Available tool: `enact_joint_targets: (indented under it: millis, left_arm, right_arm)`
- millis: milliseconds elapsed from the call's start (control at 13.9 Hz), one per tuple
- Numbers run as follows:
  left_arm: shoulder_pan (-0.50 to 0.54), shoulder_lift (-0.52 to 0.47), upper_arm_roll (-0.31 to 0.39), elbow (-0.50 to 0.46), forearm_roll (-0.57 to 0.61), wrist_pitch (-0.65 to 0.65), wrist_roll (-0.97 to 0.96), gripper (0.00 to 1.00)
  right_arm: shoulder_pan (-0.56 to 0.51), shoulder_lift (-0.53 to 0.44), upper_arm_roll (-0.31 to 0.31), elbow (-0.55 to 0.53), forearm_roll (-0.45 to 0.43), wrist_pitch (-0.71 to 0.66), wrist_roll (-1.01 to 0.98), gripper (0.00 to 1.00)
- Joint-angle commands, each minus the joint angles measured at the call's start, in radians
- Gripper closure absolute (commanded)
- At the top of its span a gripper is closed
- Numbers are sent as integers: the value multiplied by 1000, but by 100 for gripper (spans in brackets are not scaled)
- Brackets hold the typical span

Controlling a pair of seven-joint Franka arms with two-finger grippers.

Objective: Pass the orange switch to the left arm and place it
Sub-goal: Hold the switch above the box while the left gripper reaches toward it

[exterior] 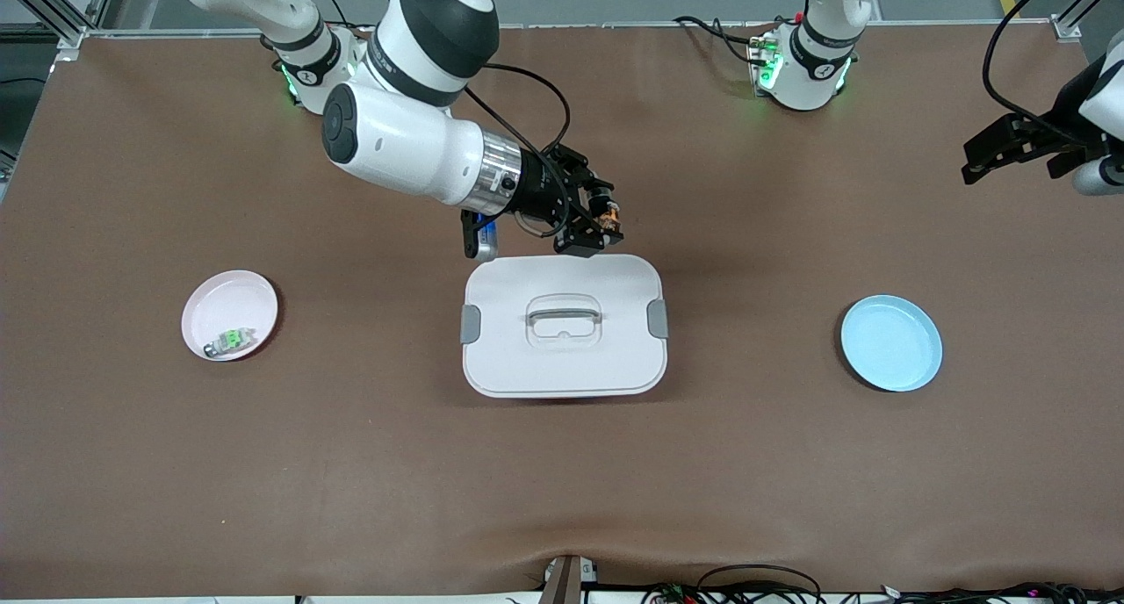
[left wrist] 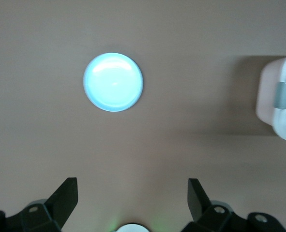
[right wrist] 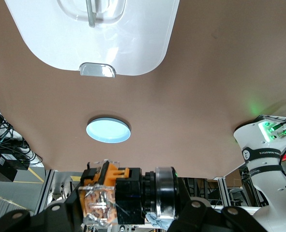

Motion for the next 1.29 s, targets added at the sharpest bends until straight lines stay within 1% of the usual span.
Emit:
enact_joint_targets:
  millis: [0,287,431,575,790,934,1077,1221]
  left_arm:
    - [-3,5,-3,12,-126,25,-4,0]
    - [-15,22,-20,6,-338,94,-7,0]
    - [-21,48,-52,-1,-400,163,-14,0]
    - [-28,76,-97,-25,-447,244,-14,0]
    - [-29,90,-187,-114,-522,429,-14,0]
    - [-35,109,-235,-149,-596,529,-14,0]
    - [-35,129,-287,-169,-659,573,-14,0]
    - [-31,122,-328,-215,-703,613,-9,0]
  right_arm:
    - [15,13,-10,26,16,2,15,74]
    - [14,11,-10,28,18,2,15,74]
    - [14,11,-10,28,16,0,15,74]
    - [14,11,-10,28,18,1,15,75]
    - [14,11,-10,28,18,0,15,74]
    - [14,11,-10,28,18,2,15,75]
    - [14,11,-10,28,16,2,15,74]
    - [14,11,-10,28,16,2,14,74]
